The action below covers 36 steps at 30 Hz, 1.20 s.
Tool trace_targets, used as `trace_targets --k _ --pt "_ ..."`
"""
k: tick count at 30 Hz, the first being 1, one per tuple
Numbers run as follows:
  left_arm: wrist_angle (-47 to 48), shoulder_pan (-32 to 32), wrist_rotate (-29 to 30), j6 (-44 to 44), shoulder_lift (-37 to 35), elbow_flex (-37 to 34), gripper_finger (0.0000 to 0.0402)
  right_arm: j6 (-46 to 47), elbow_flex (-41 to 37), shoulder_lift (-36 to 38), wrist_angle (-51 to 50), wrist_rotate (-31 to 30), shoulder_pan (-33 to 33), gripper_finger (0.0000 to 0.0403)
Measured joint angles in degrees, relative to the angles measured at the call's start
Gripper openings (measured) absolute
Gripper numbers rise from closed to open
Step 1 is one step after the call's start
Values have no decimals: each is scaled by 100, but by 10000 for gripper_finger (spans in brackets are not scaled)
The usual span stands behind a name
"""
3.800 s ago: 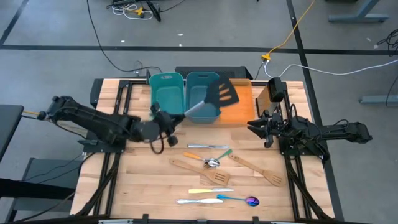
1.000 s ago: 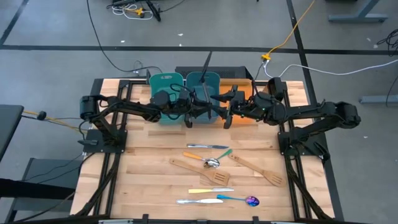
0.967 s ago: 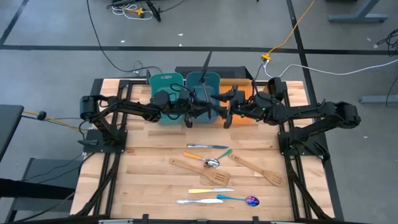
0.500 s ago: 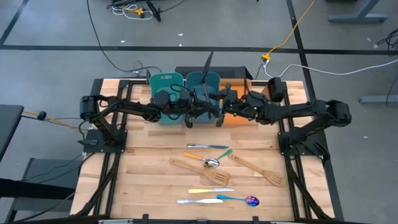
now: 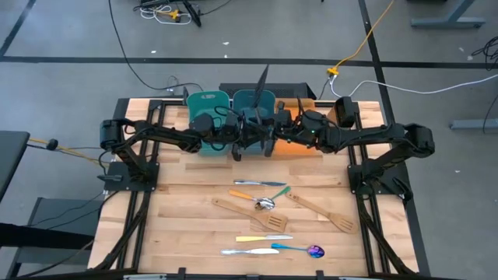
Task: Pick & Place Kitchen Items
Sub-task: Put the black slotted spatula into the orange bin
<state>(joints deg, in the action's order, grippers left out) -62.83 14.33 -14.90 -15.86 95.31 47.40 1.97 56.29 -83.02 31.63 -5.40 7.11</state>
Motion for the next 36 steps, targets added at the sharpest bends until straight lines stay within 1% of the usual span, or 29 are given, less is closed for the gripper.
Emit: trace_targets --k 9,13,15,18,21,24,28,31,36 --pt "31 0 6 -57 0 0 90 78 0 7 -75 -28 -1 65" --pt "77 -2 -9 -107 0 0 134 -50 0 26 -195 -44 -1 64" --pt "58 4 -118 -124 0 0 156 -51 0 61 -280 -56 -1 64" --pt "65 13 -168 -122 -9 0 174 -60 0 216 -493 -207 -1 63" --pt "103 15 -179 -98 -32 0 179 -98 0 463 -883 -431 7 63" --pt "204 30 -236 -63 -61 2 176 -139 0 781 -1368 -801 19 63" --pt "399 134 -937 -265 -149 6 167 -87 0 1158 -2175 -1269 38 63" --pt "756 208 -1503 -416 -229 -4 158 43 0 1376 -2725 -1701 61 63" --pt "1112 176 -1746 -389 -356 -1 139 406 0 1558 -3598 -2332 246 63"
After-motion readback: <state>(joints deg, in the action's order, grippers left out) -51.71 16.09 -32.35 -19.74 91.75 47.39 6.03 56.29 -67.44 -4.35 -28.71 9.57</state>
